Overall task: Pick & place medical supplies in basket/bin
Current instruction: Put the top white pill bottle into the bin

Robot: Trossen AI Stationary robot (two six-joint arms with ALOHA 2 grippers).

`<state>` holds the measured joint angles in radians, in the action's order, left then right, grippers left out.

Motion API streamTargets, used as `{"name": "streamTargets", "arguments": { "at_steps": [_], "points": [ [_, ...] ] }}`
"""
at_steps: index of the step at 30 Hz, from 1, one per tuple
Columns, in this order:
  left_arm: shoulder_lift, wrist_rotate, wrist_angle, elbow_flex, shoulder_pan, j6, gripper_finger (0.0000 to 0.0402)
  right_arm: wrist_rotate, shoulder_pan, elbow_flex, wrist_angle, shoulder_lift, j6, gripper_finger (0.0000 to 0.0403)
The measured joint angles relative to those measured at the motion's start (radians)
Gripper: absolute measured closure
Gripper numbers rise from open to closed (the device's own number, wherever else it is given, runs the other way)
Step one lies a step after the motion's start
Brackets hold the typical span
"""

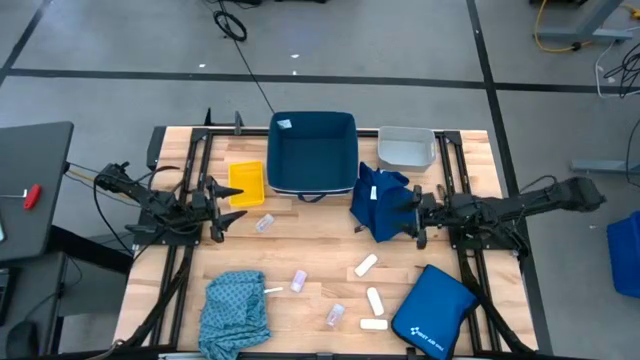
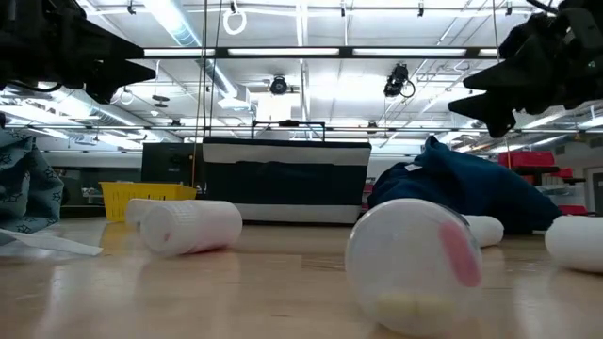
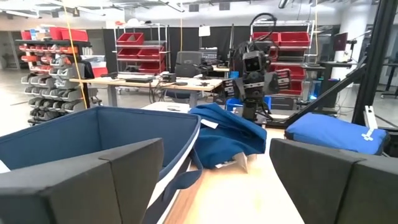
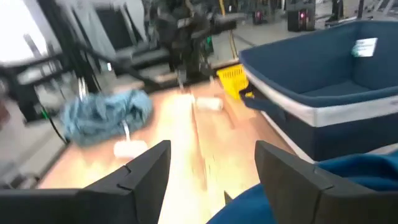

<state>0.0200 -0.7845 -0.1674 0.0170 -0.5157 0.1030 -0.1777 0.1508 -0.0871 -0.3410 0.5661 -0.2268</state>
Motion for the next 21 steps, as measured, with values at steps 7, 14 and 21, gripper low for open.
{"name": "streamTargets", "arguments": {
  "at_steps": [7,14,21],
  "points": [
    [0.0,-0.003,0.011,0.0,0.0,0.01,0.0103,-0.147,0.137,-0.213,0.085,0.338,0.141,0.0168],
    [0.0,-0.023,0.054,0.0,0.0,-0.015,0.0103,-0.167,0.182,-0.464,0.293,0.611,0.168,0.016],
    [0.001,-0.03,0.091,0.0,0.0,-0.04,0.0103,-0.161,0.234,-0.671,0.53,0.765,0.205,0.016]
  ]
}}
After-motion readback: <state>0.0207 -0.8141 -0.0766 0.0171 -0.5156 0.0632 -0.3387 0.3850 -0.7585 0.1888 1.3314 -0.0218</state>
